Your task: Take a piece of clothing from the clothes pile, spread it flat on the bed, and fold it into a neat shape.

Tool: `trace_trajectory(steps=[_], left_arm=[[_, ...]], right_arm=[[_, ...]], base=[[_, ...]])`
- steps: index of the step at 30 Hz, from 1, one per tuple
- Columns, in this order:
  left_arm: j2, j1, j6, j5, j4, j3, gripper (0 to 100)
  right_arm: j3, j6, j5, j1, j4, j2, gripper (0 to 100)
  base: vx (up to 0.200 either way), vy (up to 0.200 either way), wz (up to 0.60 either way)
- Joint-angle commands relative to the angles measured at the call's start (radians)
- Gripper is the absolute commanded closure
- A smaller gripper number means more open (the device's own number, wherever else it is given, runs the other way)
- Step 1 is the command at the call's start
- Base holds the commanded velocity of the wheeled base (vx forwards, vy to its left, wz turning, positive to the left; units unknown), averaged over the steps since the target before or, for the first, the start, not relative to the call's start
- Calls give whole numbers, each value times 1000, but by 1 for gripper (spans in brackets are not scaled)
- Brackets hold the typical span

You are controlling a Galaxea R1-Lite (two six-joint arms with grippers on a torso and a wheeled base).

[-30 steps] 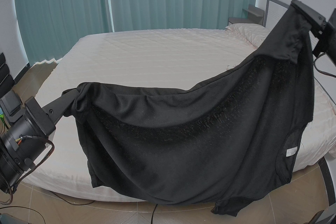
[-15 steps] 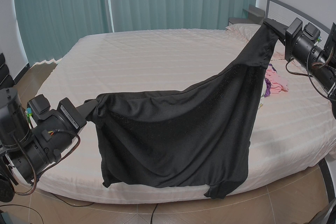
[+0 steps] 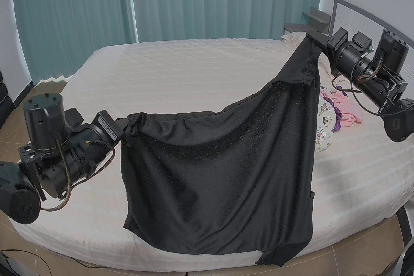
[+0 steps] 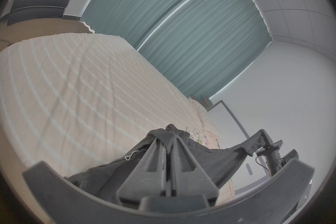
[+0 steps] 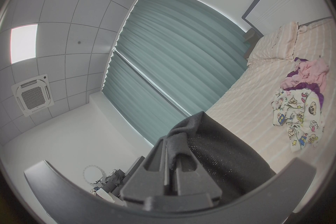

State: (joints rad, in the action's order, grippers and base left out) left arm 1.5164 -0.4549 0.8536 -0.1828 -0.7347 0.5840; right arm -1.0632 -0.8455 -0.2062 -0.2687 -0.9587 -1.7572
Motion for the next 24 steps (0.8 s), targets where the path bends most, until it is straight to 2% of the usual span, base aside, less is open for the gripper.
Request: trace_trajectory(steps=[1, 7, 12, 16, 20, 24], left_arm=[[122, 28, 4, 28, -2, 37, 100], [206, 32, 21, 46, -2, 63, 100], [324, 50, 24, 46, -3, 111, 100], [420, 73, 73, 46, -6, 180, 100], [490, 97, 82, 48, -6, 229, 100], [605, 139, 82, 48, -6, 306, 100]], right_arm=[[-14, 0, 1, 2, -23, -88, 100], [-15, 0, 7, 0, -43, -156, 100], [-14, -3, 14, 2, -58, -228, 100], [-14, -1, 33, 0, -80, -297, 100], [-21, -3, 34, -1, -87, -350, 100], [-73, -1, 62, 3, -89, -441, 100]], base=[[200, 0, 0], [200, 0, 0], [0, 0, 0], [0, 0, 0], [0, 0, 0], [0, 0, 0]])
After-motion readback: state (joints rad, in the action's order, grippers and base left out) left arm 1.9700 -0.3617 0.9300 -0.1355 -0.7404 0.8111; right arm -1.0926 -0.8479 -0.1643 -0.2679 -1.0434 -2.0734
